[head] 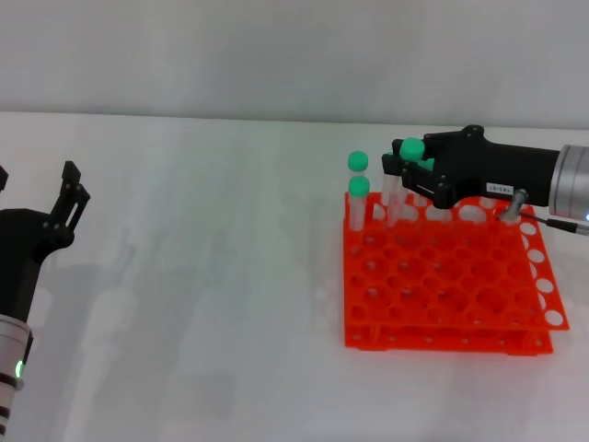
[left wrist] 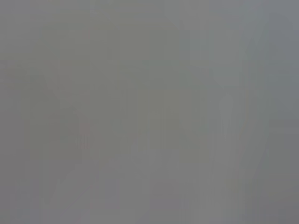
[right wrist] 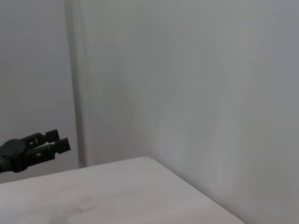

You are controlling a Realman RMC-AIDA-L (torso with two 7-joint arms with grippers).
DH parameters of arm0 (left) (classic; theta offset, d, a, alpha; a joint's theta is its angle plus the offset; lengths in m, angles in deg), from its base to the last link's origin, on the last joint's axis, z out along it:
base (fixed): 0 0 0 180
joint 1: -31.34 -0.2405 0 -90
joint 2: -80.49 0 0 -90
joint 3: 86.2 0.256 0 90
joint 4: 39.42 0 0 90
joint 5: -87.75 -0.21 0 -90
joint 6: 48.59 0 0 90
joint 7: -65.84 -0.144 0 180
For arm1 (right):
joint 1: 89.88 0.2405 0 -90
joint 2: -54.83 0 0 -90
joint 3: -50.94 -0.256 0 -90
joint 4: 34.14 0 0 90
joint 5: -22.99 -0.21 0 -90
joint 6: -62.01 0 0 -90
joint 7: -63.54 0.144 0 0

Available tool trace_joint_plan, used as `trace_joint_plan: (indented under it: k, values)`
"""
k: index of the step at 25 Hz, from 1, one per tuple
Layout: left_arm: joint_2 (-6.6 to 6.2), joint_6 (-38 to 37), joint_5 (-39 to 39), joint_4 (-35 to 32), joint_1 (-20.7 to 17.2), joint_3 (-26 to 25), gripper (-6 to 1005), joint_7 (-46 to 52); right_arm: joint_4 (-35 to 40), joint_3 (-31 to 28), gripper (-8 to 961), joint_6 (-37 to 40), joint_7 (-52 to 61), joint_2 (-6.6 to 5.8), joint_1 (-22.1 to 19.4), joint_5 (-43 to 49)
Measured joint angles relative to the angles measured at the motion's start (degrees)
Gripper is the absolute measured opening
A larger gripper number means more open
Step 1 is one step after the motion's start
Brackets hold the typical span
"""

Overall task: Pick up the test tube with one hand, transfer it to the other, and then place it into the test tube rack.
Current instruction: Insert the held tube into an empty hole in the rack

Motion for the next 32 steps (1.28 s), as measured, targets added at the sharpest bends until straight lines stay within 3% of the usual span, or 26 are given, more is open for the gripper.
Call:
trace_joint_plan:
  k: [17,32]
  values:
    - [0.0,0.0,-0.02,0.02,-0.13,0.1,883,0.66,-1.09,5.42,229,6.23,0.42,0.03,0.33,-2.24]
    - [0.0,-0.62,-0.31,0.01,-0.19,0.06,884,0.7,-2.89,5.64,233,7.45,0.38,0.0,0.09,-2.34]
